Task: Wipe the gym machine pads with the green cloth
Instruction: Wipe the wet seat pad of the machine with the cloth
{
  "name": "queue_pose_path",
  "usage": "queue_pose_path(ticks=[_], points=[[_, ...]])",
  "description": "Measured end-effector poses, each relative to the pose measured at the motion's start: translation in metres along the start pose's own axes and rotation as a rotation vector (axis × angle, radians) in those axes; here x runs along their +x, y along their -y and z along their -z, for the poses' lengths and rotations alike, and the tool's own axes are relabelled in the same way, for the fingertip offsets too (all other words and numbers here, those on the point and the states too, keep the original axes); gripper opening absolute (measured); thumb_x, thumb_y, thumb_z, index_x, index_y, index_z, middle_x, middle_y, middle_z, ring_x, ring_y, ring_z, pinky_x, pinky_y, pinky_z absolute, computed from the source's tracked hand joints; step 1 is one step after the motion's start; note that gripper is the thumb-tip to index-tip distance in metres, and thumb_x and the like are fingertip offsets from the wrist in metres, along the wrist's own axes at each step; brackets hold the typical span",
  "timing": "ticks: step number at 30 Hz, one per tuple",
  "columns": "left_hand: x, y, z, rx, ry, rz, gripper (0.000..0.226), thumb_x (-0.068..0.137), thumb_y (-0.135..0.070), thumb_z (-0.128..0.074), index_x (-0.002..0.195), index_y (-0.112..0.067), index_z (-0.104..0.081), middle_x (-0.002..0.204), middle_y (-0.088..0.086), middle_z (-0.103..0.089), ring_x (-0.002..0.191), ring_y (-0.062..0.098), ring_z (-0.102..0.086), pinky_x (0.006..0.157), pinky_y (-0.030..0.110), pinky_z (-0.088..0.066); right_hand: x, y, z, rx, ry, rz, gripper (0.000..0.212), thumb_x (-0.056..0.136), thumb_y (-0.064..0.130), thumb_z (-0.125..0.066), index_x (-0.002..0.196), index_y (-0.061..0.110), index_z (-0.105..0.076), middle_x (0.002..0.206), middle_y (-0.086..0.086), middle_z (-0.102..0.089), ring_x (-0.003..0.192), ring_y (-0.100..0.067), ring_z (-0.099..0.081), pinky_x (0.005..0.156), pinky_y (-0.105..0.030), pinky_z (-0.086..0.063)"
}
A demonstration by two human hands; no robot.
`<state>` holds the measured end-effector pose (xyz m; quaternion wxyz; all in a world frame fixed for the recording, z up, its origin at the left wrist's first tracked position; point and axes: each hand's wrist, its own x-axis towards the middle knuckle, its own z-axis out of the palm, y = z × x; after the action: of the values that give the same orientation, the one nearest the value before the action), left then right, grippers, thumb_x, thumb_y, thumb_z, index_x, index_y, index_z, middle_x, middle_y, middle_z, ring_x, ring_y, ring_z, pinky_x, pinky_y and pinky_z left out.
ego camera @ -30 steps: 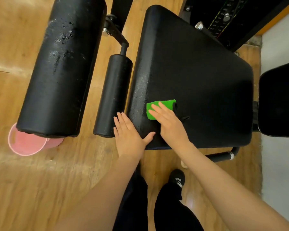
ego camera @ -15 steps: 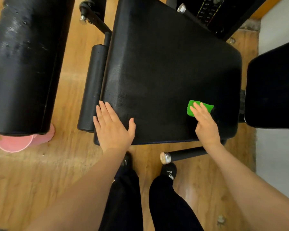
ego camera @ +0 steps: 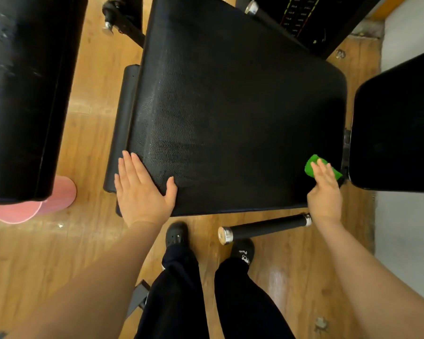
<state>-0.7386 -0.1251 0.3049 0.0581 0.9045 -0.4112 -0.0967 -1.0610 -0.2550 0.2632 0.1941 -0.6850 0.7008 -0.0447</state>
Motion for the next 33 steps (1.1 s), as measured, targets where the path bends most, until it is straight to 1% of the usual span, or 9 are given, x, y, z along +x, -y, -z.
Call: queue_pose_path(ticks=[4,7,11,14,18,23,28,30,33], points=[[-0.001,0.0,-0.002,0.004,-0.005,-0.004,0.091,0.085,-0.057,-0.031,0.15,0.005,-0.018,0.158,0.022,-0.018,0.146,0.035,-0.016,0.118,0.049,-0.015,0.004,-0.012,0.007,-0.032,0.038,0.069,0.051,0.093,-0.006,-0.042,0.14,0.012,-0.042,0.149,-0.002,-0.034,0.142,-0.015,-0.021,0.109,-0.024,-0.016],[-0.001,0.001,-0.002,0.003,-0.003,-0.008,0.09,0.085,-0.057,-0.031,0.149,0.005,-0.018,0.158,0.022,-0.018,0.146,0.035,-0.016,0.118,0.049,-0.015,0.003,-0.014,0.005,0.031,0.048,0.055,0.049,0.096,0.004,-0.044,0.143,0.015,-0.035,0.152,0.0,-0.029,0.142,-0.013,-0.017,0.109,-0.023,-0.016],[-0.001,0.001,-0.002,-0.007,-0.015,-0.012,0.09,0.085,-0.056,-0.032,0.149,0.006,-0.02,0.157,0.023,-0.02,0.146,0.036,-0.018,0.118,0.05,-0.015,-0.001,-0.003,0.001,0.322,-0.065,-0.113,0.049,0.097,0.007,-0.044,0.144,0.017,-0.034,0.15,0.003,-0.032,0.135,-0.005,-0.024,0.106,-0.016,-0.018],[-0.002,0.002,-0.001,-0.014,-0.01,-0.016,0.089,0.084,-0.055,-0.032,0.149,0.006,-0.02,0.156,0.024,-0.02,0.146,0.037,-0.018,0.117,0.051,-0.016,-0.002,0.008,-0.005,0.396,-0.124,-0.215,0.045,0.097,0.003,-0.042,0.14,0.016,-0.041,0.148,0.003,-0.035,0.137,-0.009,-0.028,0.102,-0.006,-0.017],[-0.001,0.0,0.001,-0.024,0.006,-0.017,0.088,0.085,-0.054,-0.035,0.149,0.005,-0.019,0.157,0.023,-0.018,0.146,0.036,-0.016,0.118,0.05,-0.015,-0.007,0.026,-0.015,0.334,-0.177,-0.305,0.043,0.098,0.001,-0.038,0.139,0.011,-0.043,0.149,-0.001,-0.034,0.14,-0.015,-0.026,0.107,-0.016,-0.018],[-0.001,0.0,0.004,-0.019,0.037,-0.018,0.088,0.086,-0.053,-0.038,0.151,0.003,-0.016,0.159,0.02,-0.014,0.148,0.034,-0.012,0.119,0.047,-0.01,-0.022,0.064,-0.024,0.288,-0.219,-0.412,0.042,0.099,0.003,-0.035,0.141,0.006,-0.038,0.151,-0.007,-0.031,0.142,-0.019,-0.021,0.112,-0.024,-0.017],[0.001,-0.002,0.009,-0.014,0.077,-0.027,0.086,0.092,-0.051,-0.04,0.152,0.001,-0.009,0.161,0.019,-0.007,0.149,0.032,-0.005,0.119,0.044,-0.005,-0.049,0.124,-0.032,0.254,-0.178,-0.315,0.043,0.099,0.004,-0.035,0.142,0.01,-0.037,0.152,-0.004,-0.029,0.143,-0.017,-0.018,0.111,-0.025,-0.017],[-0.001,-0.002,0.013,0.003,0.122,-0.026,0.088,0.093,-0.052,-0.042,0.153,-0.001,-0.002,0.161,0.017,0.0,0.149,0.03,0.001,0.119,0.043,-0.001,-0.061,0.157,-0.034,0.216,-0.108,-0.208,0.045,0.098,0.003,-0.037,0.142,0.014,-0.036,0.153,-0.001,-0.027,0.143,-0.015,-0.016,0.112,-0.025,-0.016],[-0.001,0.0,0.02,-0.028,0.165,-0.055,0.089,0.095,-0.054,-0.041,0.153,-0.002,0.003,0.161,0.015,0.006,0.149,0.029,0.006,0.119,0.041,0.002,-0.074,0.209,-0.034,0.215,0.04,0.041,0.048,0.097,0.002,-0.039,0.143,0.016,-0.035,0.154,0.001,-0.024,0.144,-0.013,-0.012,0.113,-0.025,-0.013]])
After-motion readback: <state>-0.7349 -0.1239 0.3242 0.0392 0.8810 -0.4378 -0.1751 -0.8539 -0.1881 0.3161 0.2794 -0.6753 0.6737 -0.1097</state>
